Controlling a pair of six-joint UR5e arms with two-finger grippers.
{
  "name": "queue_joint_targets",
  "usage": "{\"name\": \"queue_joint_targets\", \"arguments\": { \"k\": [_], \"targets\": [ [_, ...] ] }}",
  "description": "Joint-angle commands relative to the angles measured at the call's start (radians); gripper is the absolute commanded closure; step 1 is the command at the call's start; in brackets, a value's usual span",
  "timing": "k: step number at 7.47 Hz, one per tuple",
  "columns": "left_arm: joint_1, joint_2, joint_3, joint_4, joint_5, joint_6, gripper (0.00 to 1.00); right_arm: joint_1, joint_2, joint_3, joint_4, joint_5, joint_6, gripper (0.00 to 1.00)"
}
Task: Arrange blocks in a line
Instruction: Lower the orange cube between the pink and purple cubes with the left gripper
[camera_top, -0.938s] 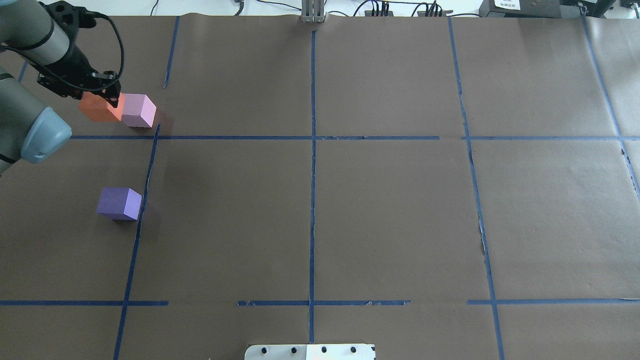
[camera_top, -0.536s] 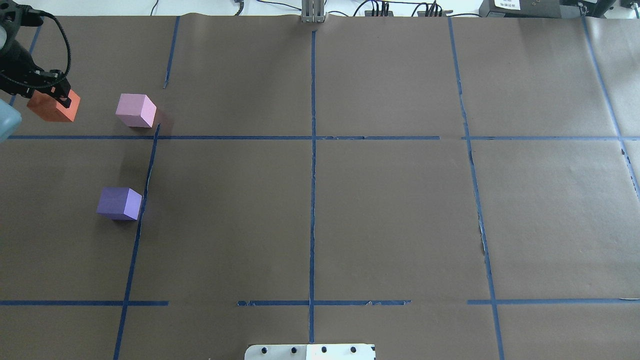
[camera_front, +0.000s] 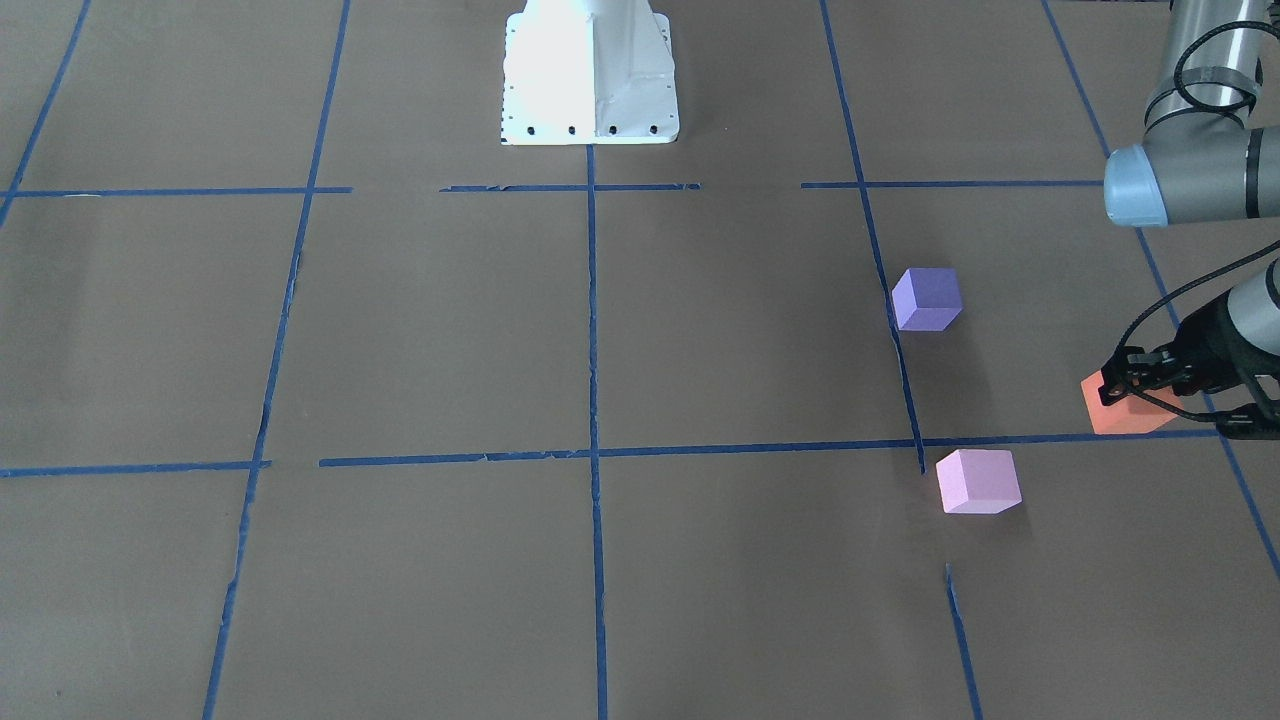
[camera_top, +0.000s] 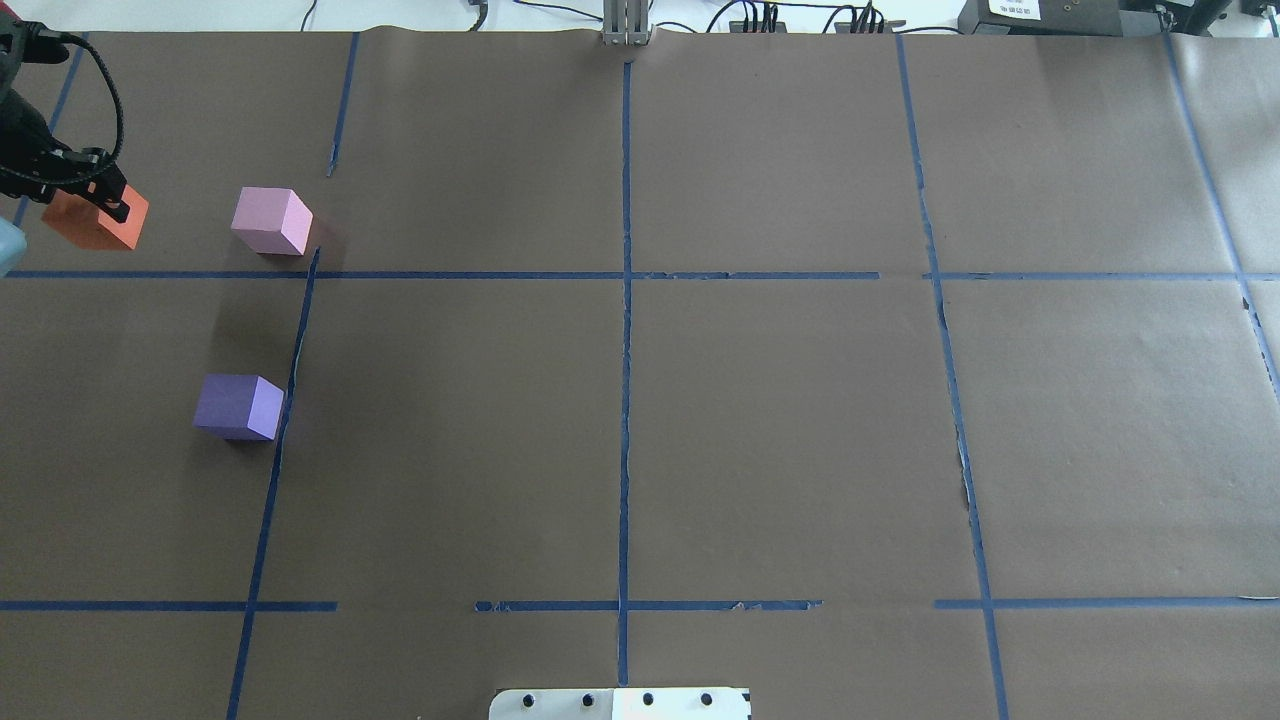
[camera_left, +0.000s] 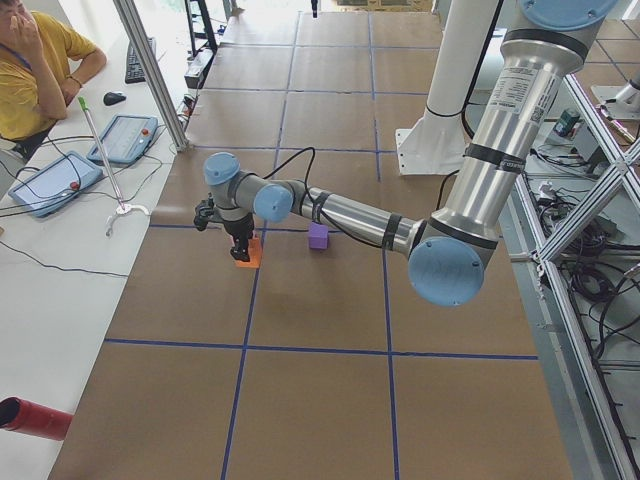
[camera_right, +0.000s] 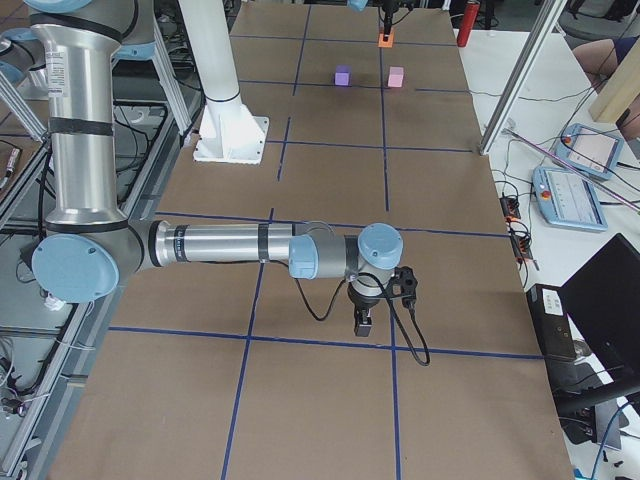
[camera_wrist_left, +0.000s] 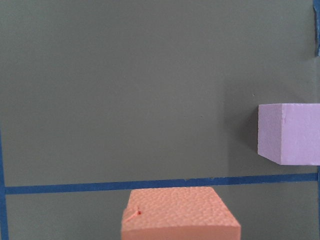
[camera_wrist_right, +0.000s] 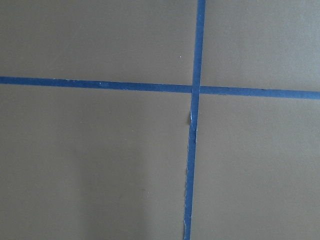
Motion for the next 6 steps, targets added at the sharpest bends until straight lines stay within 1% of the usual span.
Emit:
{"name": "queue_joint_targets", "arguments": {
  "k": [1,2,3,4,6],
  "targets": [
    [0.083,-0.008,-0.041,-0.011,0.002,-0.118,0.72,0.000,0.000,0.000,0.000,0.000,0.000,0.00],
    [0.137,-0.011,-0.047,-0.024,0.005,-0.158,0.72,0.000,0.000,0.000,0.000,0.000,0.000,0.00],
    [0.162,-0.015,-0.036,-0.058,0.008,-0.173,0.72,0.000,0.000,0.000,0.000,0.000,0.000,0.00],
    [0.194,-0.015,-0.032,-0.087,0.008,-0.231,0.72,0.000,0.000,0.000,0.001,0.000,0.000,0.00],
    [0.224,-0.015,0.023,-0.156,0.008,-0.268,0.72,0.000,0.000,0.000,0.001,0.000,0.000,0.00]
  ]
}}
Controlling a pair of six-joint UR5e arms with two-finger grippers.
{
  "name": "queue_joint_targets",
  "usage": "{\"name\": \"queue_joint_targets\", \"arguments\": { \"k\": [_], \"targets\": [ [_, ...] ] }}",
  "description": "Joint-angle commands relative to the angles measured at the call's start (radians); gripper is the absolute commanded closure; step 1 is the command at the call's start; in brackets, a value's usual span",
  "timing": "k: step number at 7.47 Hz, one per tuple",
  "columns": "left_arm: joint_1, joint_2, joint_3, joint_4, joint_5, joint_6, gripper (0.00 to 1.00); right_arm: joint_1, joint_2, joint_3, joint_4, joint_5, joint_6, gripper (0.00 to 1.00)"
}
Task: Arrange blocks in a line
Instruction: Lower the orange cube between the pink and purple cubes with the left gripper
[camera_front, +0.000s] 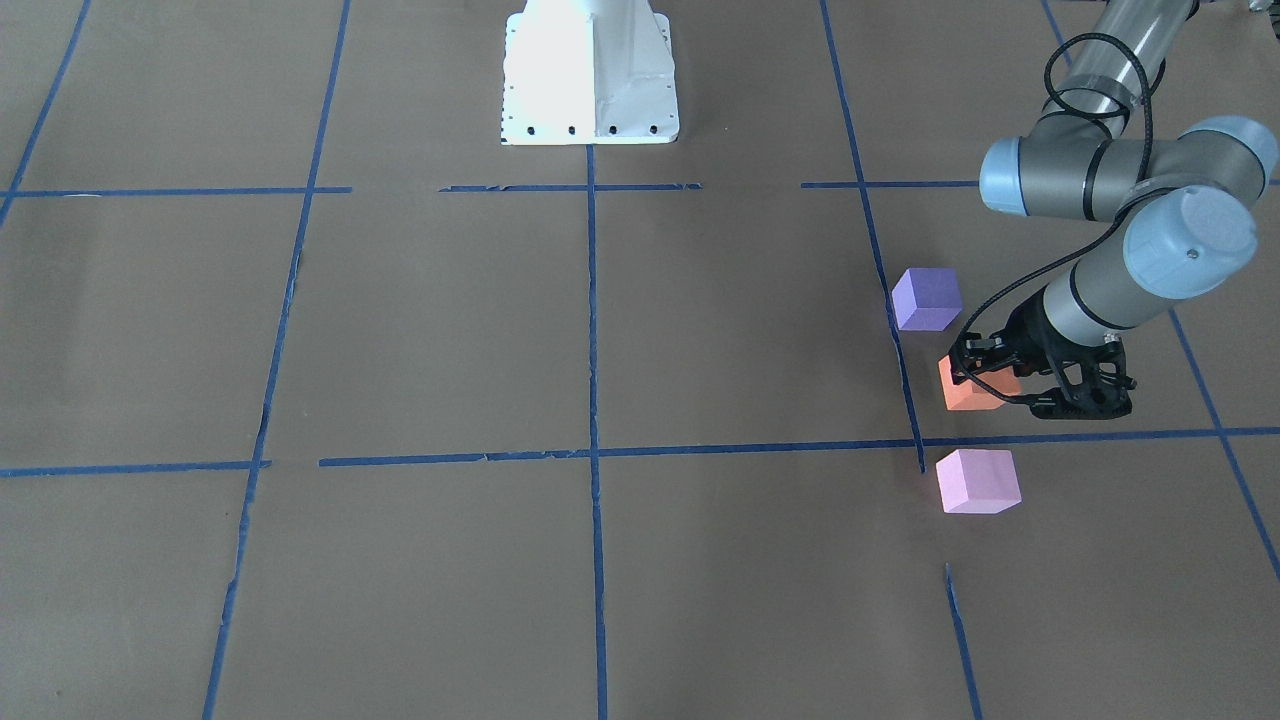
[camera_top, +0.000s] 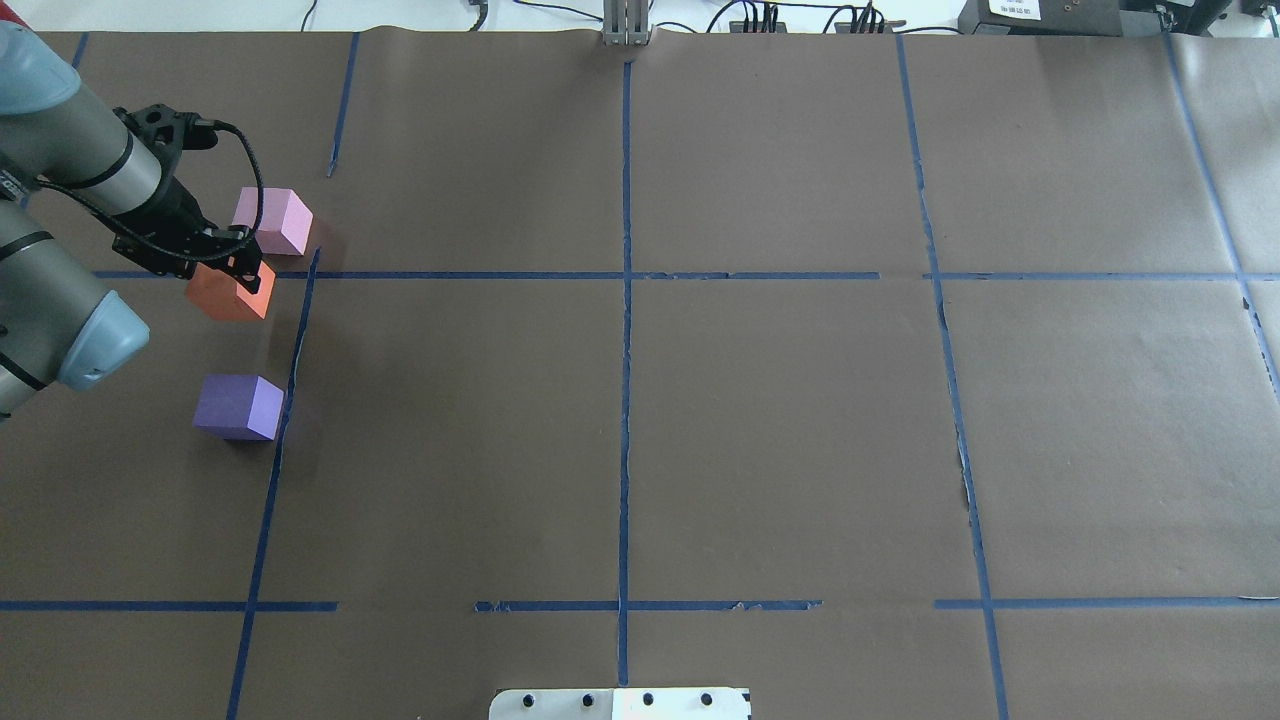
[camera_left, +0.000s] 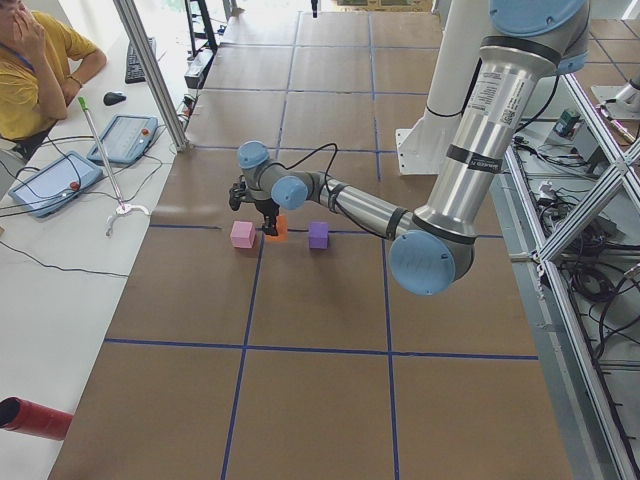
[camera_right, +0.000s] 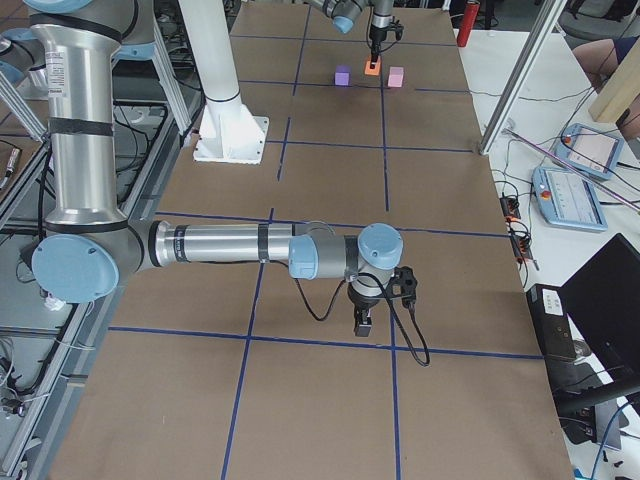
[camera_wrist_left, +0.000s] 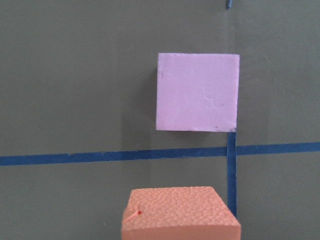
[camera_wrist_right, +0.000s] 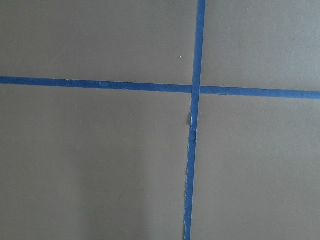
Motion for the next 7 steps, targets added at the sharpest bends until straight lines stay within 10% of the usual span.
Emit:
{"name": "queue_joint_targets", "arguments": {
  "k": [1,7],
  "targets": [
    [0.039,-0.002,0.044,-0.075,0.000,-0.058,0.71,0.000,0.000,0.000,0.000,0.000,0.000,0.00],
    [0.048,0.000,0.055,-0.079,0.040,-0.091,0.68,0.000,0.000,0.000,-0.001,0.000,0.000,0.00]
  ]
}}
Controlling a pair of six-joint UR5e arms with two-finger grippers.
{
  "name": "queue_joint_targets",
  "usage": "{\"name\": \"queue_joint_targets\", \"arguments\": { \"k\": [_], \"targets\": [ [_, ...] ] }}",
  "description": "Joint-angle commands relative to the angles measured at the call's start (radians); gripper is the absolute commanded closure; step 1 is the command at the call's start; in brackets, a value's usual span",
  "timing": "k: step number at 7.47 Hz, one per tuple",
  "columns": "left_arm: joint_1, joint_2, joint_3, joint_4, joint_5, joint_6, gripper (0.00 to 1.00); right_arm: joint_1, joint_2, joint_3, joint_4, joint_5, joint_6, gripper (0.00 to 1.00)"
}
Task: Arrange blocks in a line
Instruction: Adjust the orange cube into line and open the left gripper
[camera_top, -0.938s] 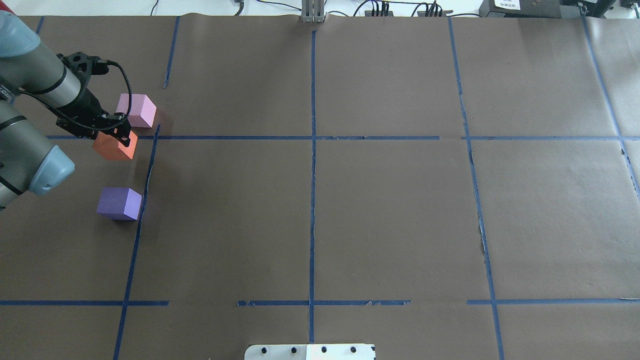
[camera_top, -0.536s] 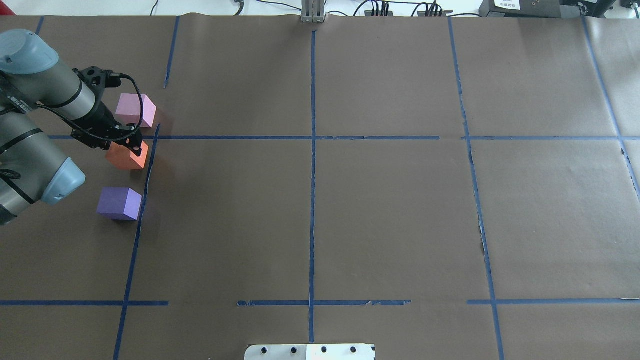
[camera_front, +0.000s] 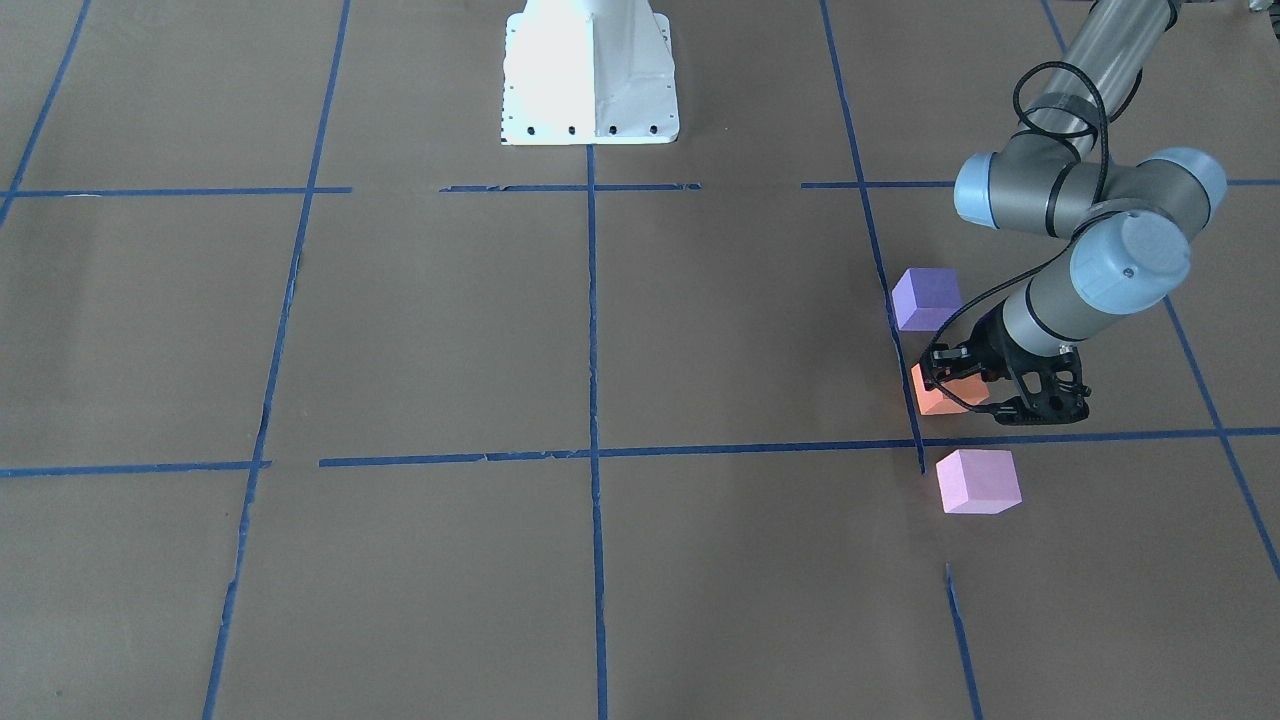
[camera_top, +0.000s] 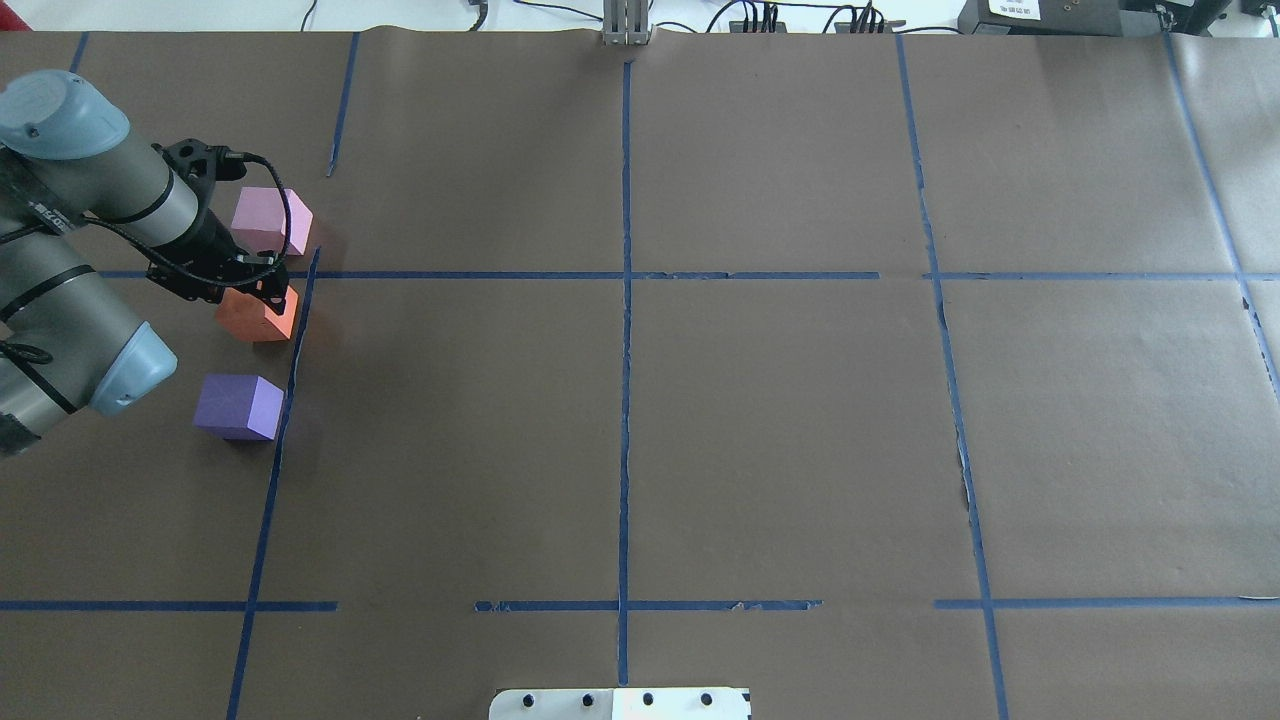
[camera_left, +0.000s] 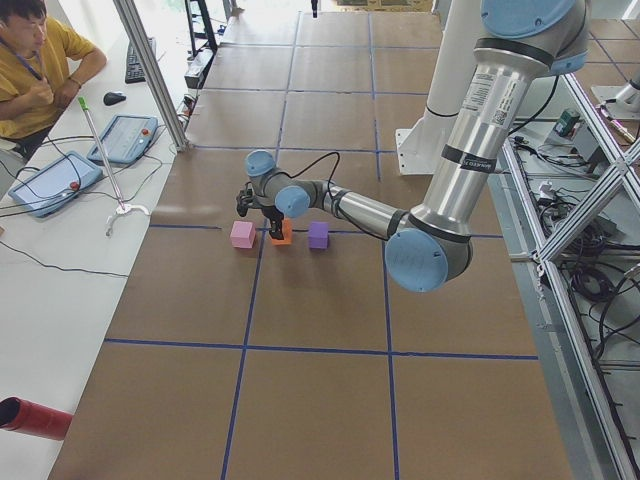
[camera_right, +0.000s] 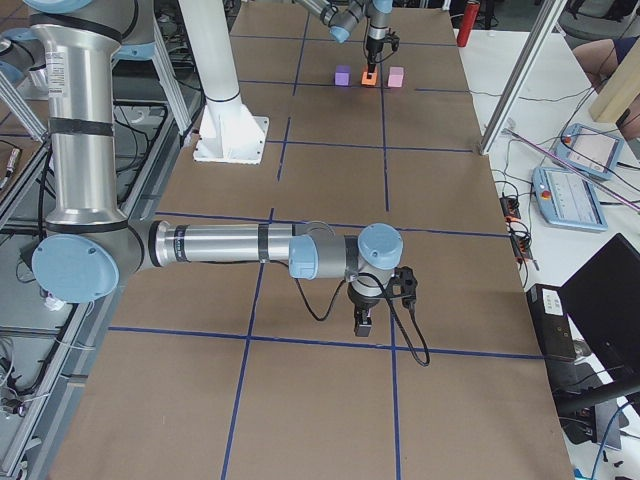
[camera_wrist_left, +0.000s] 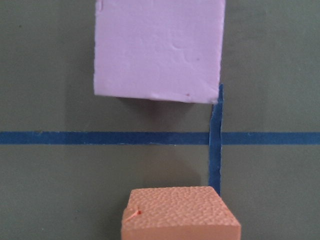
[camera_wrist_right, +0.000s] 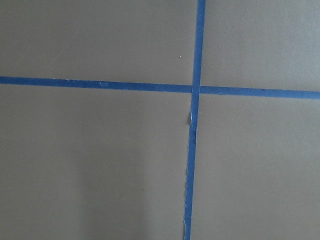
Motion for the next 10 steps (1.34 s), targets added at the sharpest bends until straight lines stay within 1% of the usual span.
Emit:
{"name": "queue_joint_targets", "arguments": {
  "k": [1,2,5,6,7,8,9,10],
  "targets": [
    [0.000,0.004,0.001,-0.002,0.007,-0.002,0.68,0.000,0.000,0.000,0.001,0.000,0.000,0.00],
    [0.001,0.004,0.003,-0.008,0.007,-0.002,0.68,0.000,0.000,0.000,-0.001,0.000,0.000,0.00],
    [0.001,0.007,0.021,-0.029,0.007,-0.002,0.57,0.000,0.000,0.000,-0.001,0.000,0.000,0.00],
    [0.001,0.007,0.021,-0.029,0.007,-0.002,0.56,0.000,0.000,0.000,-0.001,0.000,0.000,0.00],
    [0.001,0.005,0.024,-0.029,0.007,-0.002,0.46,0.000,0.000,0.000,0.001,0.000,0.000,0.00],
    [0.001,0.007,0.025,-0.029,0.005,-0.002,0.22,0.000,0.000,0.000,-0.001,0.000,0.000,0.00],
    [0.001,0.008,0.025,-0.029,0.007,-0.002,0.02,0.000,0.000,0.000,0.001,0.000,0.000,0.00],
    [0.000,0.010,0.025,-0.029,0.008,0.001,0.01,0.000,0.000,0.000,-0.001,0.000,0.000,0.00]
  ]
}}
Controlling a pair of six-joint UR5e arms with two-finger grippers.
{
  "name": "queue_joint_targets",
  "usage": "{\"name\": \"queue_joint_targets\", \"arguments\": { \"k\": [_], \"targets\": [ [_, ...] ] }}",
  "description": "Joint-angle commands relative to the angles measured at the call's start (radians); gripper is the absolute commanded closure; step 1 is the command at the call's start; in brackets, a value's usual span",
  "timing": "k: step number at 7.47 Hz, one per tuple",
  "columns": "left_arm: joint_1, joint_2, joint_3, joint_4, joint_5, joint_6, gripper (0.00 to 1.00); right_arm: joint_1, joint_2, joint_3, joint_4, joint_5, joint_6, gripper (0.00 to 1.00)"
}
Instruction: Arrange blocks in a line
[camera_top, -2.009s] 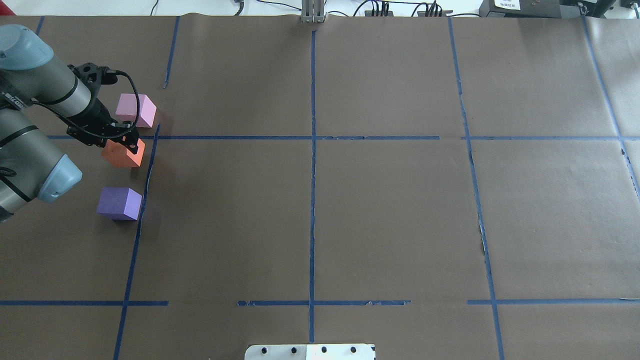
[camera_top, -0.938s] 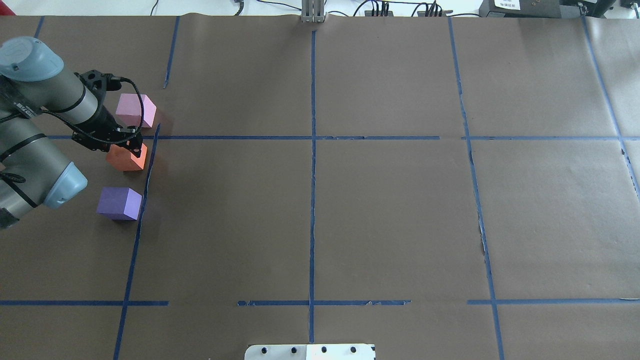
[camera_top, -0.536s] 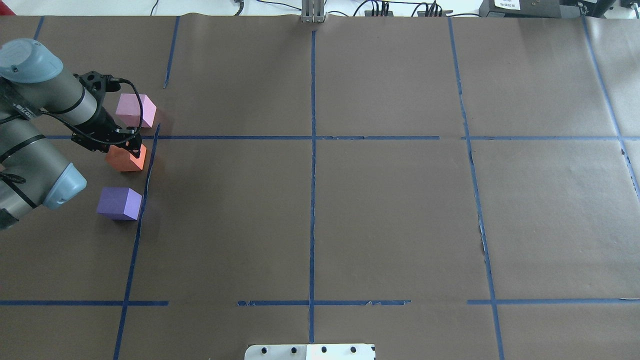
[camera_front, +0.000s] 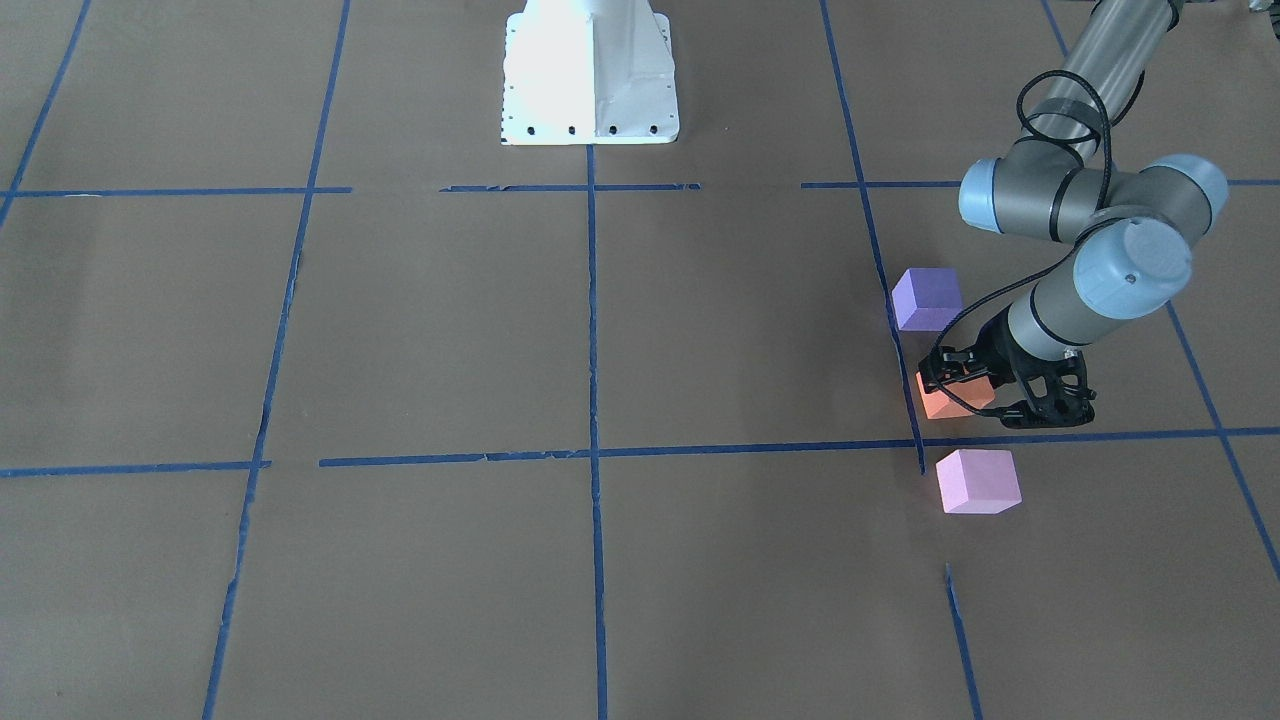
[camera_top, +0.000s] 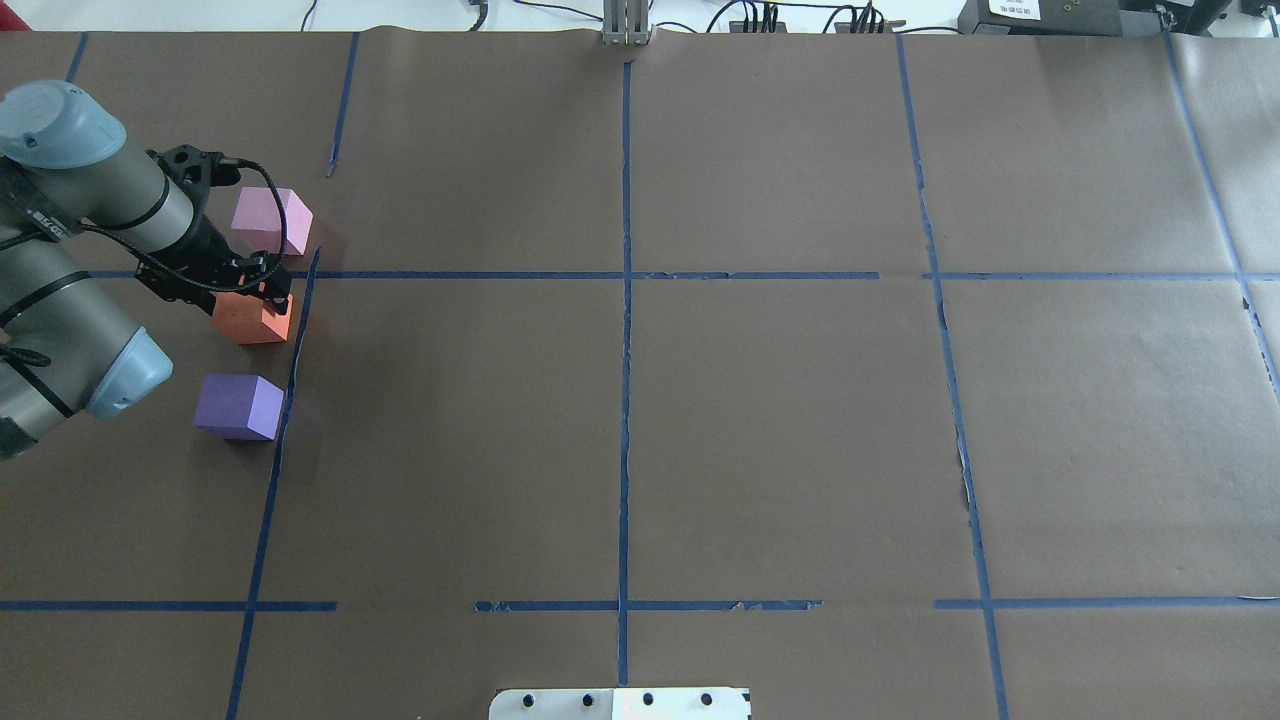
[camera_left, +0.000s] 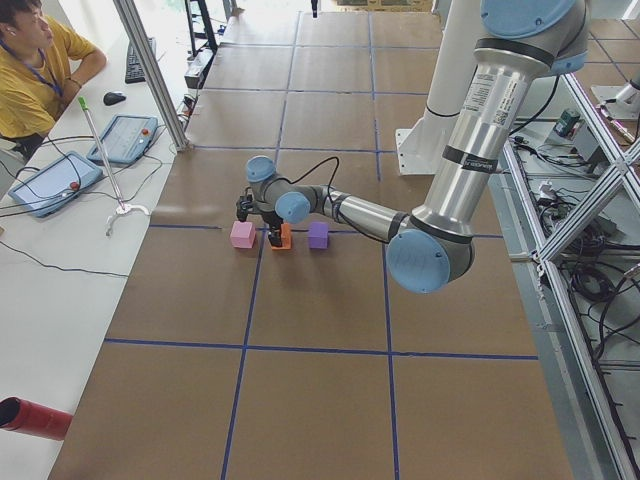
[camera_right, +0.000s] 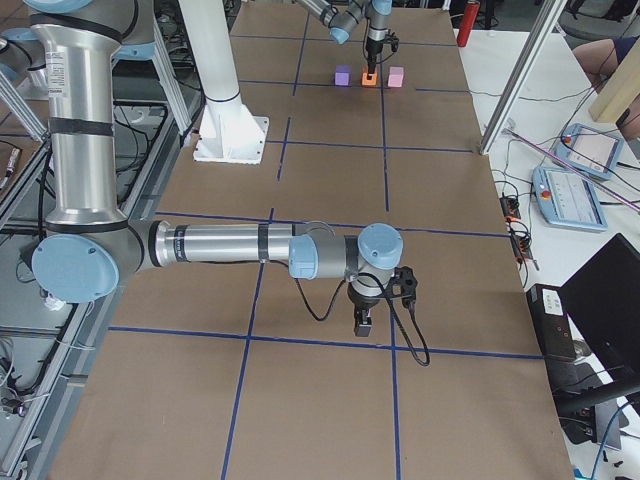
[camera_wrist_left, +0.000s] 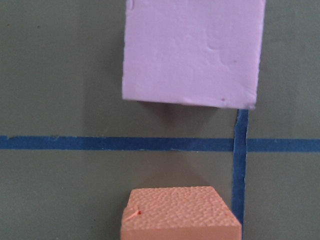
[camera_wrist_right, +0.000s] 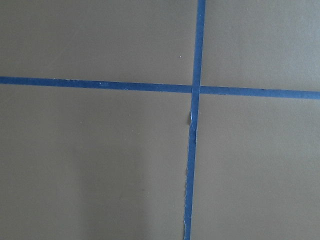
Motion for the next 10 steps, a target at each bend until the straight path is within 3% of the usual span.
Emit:
{"name": "queue_joint_targets", "arguments": {
  "k": [1,6,8,10],
  "targets": [
    [-0.003,0.002,-0.003,0.000,0.003,0.002,0.01,0.000,0.000,0.000,-0.001,0.000,0.000,0.00],
    [-0.132,0.037,-0.205,0.052,0.040,0.015,0.00,0.000,0.000,0.000,-0.001,0.000,0.000,0.00],
    [-0.176,0.036,-0.204,0.057,0.039,0.031,0.00,0.000,0.000,0.000,-0.001,0.000,0.000,0.00],
    [-0.272,0.037,-0.138,0.086,0.026,0.317,0.00,0.000,0.000,0.000,-0.001,0.000,0.000,0.00]
  ]
}}
